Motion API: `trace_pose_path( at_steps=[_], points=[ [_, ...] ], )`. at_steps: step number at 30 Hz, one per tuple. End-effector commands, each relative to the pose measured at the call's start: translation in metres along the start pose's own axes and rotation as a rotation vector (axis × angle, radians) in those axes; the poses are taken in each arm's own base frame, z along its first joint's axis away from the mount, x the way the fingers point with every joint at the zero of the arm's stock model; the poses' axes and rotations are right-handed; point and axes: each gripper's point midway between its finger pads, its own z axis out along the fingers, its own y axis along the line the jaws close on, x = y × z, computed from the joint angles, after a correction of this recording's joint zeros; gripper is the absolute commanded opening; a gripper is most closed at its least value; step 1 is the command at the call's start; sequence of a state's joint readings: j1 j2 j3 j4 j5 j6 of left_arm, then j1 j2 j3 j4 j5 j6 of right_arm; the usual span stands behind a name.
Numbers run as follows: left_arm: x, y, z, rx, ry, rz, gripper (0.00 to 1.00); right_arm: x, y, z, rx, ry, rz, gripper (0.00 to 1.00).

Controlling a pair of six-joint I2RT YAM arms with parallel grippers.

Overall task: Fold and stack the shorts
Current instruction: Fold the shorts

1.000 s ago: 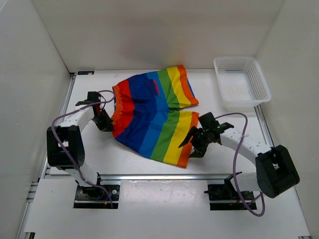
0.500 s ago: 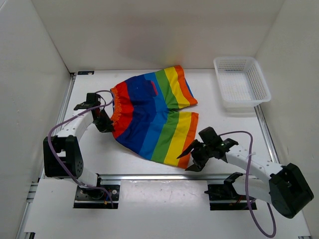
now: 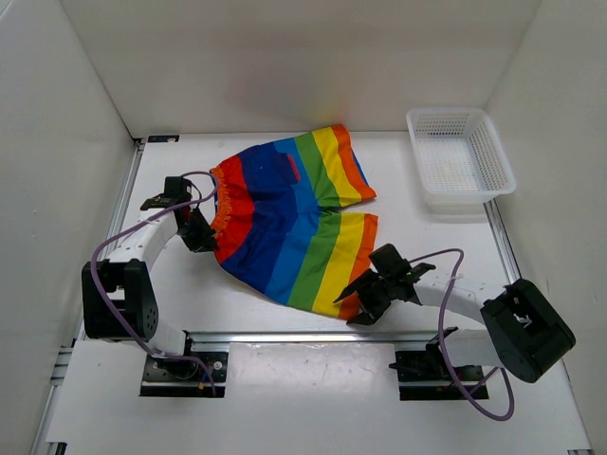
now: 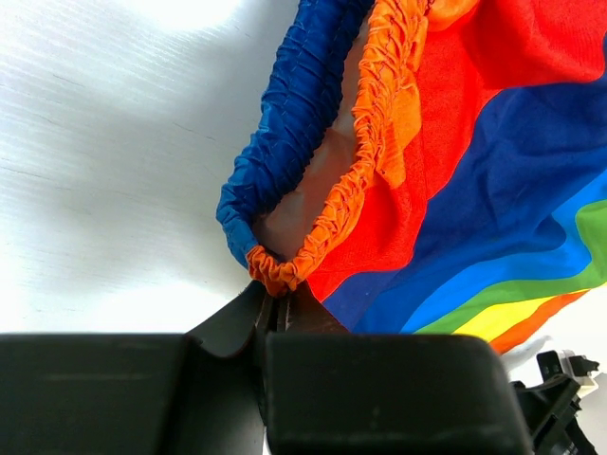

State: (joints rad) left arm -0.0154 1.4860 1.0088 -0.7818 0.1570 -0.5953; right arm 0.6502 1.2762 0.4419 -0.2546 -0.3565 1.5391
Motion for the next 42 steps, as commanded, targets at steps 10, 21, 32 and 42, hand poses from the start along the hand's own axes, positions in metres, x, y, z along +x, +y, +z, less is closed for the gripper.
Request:
trace_pose_path(
  at_steps=[10, 21, 32, 42],
  points=[
    [-0.012, -0.013, -0.021, 0.046, -0.072, 0.01, 0.1, -0.036, -0.004, -0.005, 0.101, -0.214, -0.023, 0.0],
    [0.006, -0.003, -0.054, 0.045, -0.104, 0.024, 0.1, -0.06, 0.01, -0.102, 0.155, -0.537, -0.329, 0.0],
    [0.042, -0.018, -0.114, 0.117, -0.147, 0.003, 0.1, -0.061, 0.02, -0.19, 0.091, -0.765, -0.379, 0.0],
    [-0.003, -0.046, -0.134, 0.092, -0.205, -0.026, 0.1, -0.087, 0.184, -0.246, -0.026, -0.986, -0.551, 0.0]
  ],
)
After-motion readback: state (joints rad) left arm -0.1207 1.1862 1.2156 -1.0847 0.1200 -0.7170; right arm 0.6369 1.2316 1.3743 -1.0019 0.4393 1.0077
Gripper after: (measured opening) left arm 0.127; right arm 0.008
